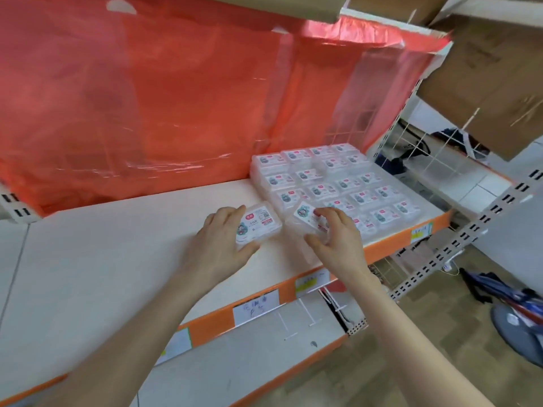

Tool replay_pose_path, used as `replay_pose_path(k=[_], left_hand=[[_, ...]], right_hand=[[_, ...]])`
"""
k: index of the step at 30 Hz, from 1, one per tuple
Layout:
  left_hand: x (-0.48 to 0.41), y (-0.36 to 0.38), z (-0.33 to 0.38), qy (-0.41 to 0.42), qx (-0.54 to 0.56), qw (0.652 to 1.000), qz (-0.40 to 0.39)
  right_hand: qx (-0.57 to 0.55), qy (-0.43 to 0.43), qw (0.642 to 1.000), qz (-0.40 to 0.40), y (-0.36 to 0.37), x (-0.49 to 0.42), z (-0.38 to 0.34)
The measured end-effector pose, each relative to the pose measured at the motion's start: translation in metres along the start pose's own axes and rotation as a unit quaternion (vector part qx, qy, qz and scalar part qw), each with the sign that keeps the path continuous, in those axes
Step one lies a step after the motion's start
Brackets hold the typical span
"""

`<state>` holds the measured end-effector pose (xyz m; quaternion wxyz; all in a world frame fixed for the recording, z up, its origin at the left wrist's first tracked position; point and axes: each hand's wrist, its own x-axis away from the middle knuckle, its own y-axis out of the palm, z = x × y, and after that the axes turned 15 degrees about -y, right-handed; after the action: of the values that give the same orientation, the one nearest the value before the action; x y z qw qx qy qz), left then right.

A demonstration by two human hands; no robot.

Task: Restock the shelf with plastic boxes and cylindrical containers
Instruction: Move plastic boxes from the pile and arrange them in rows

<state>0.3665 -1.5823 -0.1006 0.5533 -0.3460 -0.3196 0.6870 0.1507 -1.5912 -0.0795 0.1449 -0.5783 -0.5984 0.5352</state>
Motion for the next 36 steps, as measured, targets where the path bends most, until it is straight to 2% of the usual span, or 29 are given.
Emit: replay_pose_path(k=[6,12,19,26,36], left_hand=[[-0.03,0.016,0.024,-0.004,0.007,1.0,-0.005],[-0.05,0.035,0.052,-0.024,0.012,1.0,0.013],[-0.066,0.057,0.079,-0.085,0.012,0.996,0.011],[-0.073,0.067,0.09,-0.116,0.013,0.993,0.02],[-0.073,0.068,0.091,-0.106,0.024,0.994,0.015]], right_hand=[[-0.016,0.002,1.0,-0.011,-0.006,-0.026,0.04],[-0.027,-0.045,0.998,-0.035,-0.018,-0.06,0.082],[-0.045,-0.099,0.992,-0.068,-0.027,-0.099,0.127],[-0.059,-0.131,0.984,-0.101,-0.024,-0.118,0.15],[-0.058,-0.156,0.976,-0.138,-0.012,-0.129,0.157]])
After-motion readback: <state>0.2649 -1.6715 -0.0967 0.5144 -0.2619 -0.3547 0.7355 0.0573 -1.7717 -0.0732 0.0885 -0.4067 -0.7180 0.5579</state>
